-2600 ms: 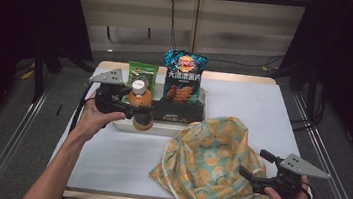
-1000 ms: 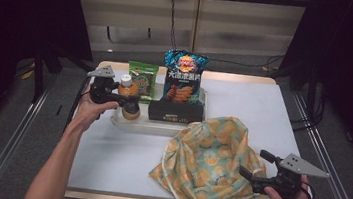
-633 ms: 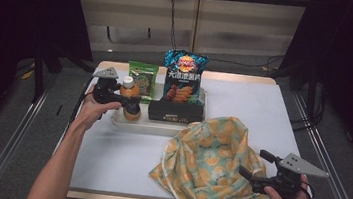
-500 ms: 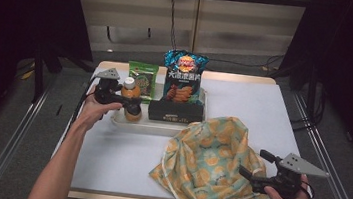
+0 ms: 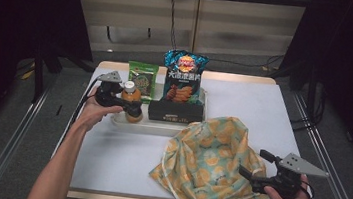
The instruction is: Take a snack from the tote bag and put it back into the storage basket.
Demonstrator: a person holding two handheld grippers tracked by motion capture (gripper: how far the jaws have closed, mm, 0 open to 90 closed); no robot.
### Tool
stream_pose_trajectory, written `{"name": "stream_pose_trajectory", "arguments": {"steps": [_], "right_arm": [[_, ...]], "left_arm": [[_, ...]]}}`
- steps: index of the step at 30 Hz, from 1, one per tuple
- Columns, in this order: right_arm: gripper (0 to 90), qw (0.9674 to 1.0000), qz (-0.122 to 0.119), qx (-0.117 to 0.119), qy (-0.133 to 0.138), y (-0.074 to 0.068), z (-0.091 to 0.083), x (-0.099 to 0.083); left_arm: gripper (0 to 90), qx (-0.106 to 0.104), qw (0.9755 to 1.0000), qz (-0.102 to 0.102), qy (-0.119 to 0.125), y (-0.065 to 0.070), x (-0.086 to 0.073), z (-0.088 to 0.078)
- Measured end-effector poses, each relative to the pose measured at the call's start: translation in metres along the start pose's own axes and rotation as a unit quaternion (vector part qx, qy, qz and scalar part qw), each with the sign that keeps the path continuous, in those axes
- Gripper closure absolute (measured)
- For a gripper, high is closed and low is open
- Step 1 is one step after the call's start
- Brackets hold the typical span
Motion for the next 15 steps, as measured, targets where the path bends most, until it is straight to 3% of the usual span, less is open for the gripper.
{"name": "stream_pose_trajectory", "arguments": {"steps": [2, 5, 9, 12, 13, 15], "right_arm": [[3.9, 1.0000, 0.001, 0.002, 0.001, -0.001, 0.000, 0.000], [3.9, 1.0000, 0.001, 0.002, 0.001, -0.001, 0.000, 0.000], [3.9, 1.0000, 0.000, 0.001, 0.001, -0.001, 0.000, 0.000], [3.9, 1.0000, -0.001, 0.004, 0.000, -0.001, 0.000, 0.000], [3.9, 1.0000, -0.001, 0.004, 0.000, -0.001, 0.000, 0.000], [3.9, 1.0000, -0.001, 0.003, 0.000, -0.001, 0.000, 0.000]], "left_arm": [[28.0, 0.003, 1.0000, -0.007, 0.003, 0.000, 0.000, 0.000], [19.0, 0.015, 0.9996, -0.024, 0.003, 0.003, 0.002, 0.000], [16.1, 0.027, 0.9990, -0.034, 0.008, 0.008, 0.005, -0.005], [15.0, 0.042, 0.9983, -0.039, 0.014, 0.013, 0.005, -0.005], [15.4, 0.060, 0.9973, -0.037, 0.019, 0.014, 0.005, -0.007], [15.6, 0.060, 0.9958, -0.059, 0.038, 0.016, 0.002, -0.007]]}}
Point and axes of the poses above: each handheld gripper's, and its own axes: z roughly forward along the jaws, x roughly out of its top, y roughly to its right, the point moved 4 cm from there along z, roughly forward along the jaws, and after that the axes turned 2 degrees about z, right-handed, at the moved point
